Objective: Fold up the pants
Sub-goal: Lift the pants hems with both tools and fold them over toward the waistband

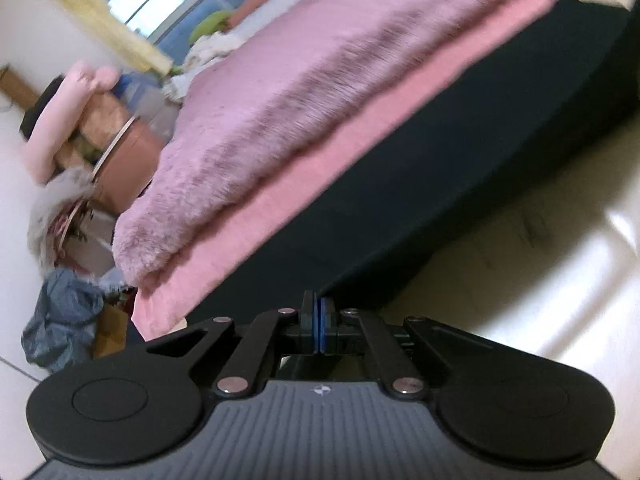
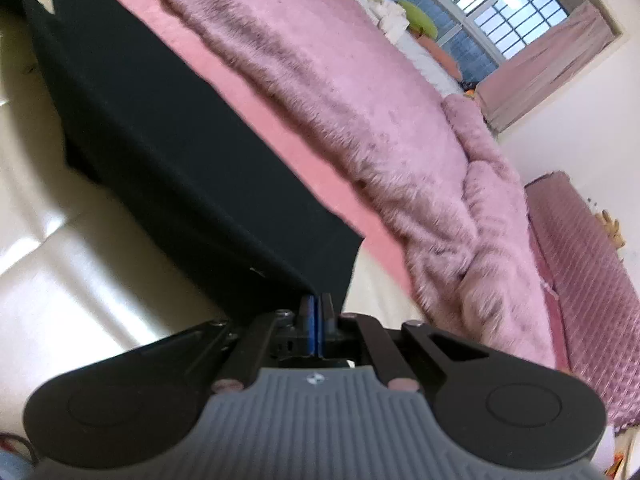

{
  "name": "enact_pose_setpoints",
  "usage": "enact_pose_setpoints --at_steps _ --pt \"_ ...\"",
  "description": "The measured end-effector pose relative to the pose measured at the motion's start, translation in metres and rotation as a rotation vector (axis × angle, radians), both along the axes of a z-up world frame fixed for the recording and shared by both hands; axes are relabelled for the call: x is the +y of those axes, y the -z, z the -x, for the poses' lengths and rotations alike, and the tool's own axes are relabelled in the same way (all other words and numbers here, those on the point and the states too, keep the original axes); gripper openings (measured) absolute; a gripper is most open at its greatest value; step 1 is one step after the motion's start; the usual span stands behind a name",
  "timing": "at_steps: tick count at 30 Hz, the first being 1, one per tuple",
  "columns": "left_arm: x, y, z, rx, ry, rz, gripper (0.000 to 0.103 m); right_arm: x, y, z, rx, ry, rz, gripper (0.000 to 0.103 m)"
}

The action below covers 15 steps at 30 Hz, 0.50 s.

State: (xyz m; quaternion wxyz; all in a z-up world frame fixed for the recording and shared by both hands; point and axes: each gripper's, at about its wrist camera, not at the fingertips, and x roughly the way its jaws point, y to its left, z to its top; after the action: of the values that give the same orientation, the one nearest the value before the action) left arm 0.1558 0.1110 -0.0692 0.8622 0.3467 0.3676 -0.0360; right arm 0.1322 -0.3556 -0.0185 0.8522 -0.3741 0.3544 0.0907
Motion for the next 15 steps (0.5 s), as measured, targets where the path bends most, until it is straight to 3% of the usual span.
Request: enact_pose_setpoints --at_steps 7,12,15 --pt "-0.002 -0.018 -0.085 0.042 -0.065 0.017 0.000 0.002 -0.013 -0.080 -0.017 -0.015 0.042 0.000" --pt "-0.001 -0.010 -0.141 0.096 -0.129 0.046 0.000 0.003 0.002 -0.152 0.021 0.000 0.032 0.000" --pt "-0.006 0.007 -0.169 0.125 -0.140 0.020 0.000 0.005 0.024 -0.192 0.061 0.016 0.024 0.000"
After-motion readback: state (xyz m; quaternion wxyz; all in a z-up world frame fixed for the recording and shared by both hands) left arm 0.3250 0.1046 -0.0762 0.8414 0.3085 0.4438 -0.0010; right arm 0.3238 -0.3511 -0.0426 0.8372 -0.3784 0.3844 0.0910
